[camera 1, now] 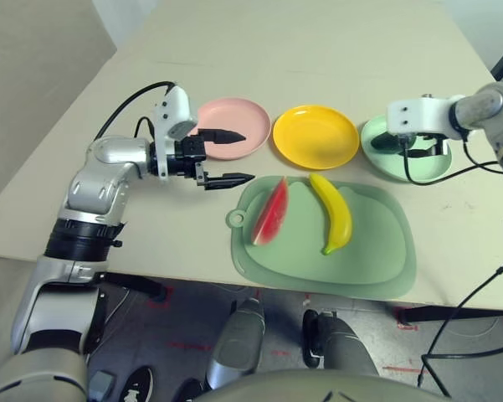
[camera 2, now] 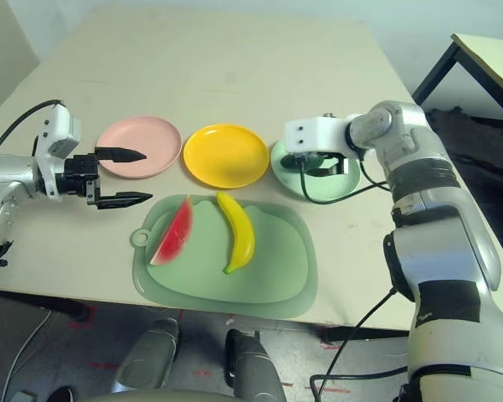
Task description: Place the fruits into color-matched plates.
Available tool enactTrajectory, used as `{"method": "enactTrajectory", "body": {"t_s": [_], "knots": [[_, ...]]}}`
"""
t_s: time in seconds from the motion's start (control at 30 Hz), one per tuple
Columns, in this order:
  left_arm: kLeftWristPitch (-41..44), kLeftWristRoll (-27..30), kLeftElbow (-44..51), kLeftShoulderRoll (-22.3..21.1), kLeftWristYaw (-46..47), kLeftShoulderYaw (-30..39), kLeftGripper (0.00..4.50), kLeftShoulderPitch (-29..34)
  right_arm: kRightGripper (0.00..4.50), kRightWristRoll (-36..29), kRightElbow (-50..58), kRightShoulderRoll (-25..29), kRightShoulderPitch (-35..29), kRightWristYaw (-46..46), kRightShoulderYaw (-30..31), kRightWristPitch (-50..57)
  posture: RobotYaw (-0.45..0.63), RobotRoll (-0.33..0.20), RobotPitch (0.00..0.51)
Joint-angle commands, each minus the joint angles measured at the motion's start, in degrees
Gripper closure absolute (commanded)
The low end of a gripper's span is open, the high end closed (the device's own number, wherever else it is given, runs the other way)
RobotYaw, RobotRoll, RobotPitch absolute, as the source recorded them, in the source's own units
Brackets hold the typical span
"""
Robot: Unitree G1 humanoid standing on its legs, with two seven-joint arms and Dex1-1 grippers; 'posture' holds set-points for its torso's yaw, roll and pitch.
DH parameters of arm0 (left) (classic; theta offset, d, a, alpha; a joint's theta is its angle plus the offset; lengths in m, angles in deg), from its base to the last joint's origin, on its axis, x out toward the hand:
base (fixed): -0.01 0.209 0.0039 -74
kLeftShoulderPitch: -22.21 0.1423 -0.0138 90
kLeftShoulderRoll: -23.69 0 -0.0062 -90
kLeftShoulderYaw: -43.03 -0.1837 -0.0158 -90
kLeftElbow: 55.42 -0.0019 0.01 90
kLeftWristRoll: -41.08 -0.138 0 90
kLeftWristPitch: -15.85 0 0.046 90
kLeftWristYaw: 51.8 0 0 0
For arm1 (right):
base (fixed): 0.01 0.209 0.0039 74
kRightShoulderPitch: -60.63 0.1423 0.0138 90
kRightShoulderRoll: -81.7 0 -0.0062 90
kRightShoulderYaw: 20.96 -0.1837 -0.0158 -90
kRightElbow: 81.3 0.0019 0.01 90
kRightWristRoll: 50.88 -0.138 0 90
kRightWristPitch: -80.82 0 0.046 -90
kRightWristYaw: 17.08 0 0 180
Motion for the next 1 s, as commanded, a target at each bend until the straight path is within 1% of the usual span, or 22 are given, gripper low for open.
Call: {"method": "enactTrajectory", "body": {"t_s": [0.03,0.1,0.17,0.33,0.57,0.8,1.0], "knots": [[-2.8,0.2,-0.9,-1.5,-6.6,-0.7,0.00,0.3,0.06,-6.3,15.1,0.9,-6.1,-8.2,0.6,2.6,0.22,0.000,0.157],[-2.6,2.0,-0.2,-1.5,-9.8,-0.1,0.00,0.6,0.06,-9.1,22.6,0.8,-9.3,-10.9,0.3,6.9,0.22,0.000,0.157],[-2.4,3.0,0.3,-1.5,-11.2,0.5,0.00,0.5,0.06,-10.2,27.3,0.9,-11.4,-12.3,0.2,8.7,0.22,0.000,0.158],[-2.5,3.6,0.7,-1.7,-12.3,1.3,0.00,0.6,0.06,-10.4,32.2,2.3,-15.4,-14.2,1.6,5.6,0.23,0.000,0.159],[-2.4,3.7,1.2,-1.6,-12.4,1.8,0.00,0.7,0.06,-9.3,32.8,1.5,-16.7,-13.7,2.9,2.9,0.23,0.000,0.160],[-2.5,3.9,1.5,-1.5,-12.6,1.8,0.00,0.2,0.06,-4.2,27.1,-0.9,-15.0,-10.7,5.8,-3.0,0.23,0.000,0.162],[-2.5,3.9,1.8,-1.5,-12.4,1.9,0.00,0.3,0.06,-2.2,24.2,-2.7,-15.1,-9.2,7.3,-5.4,0.24,0.000,0.165]]}}
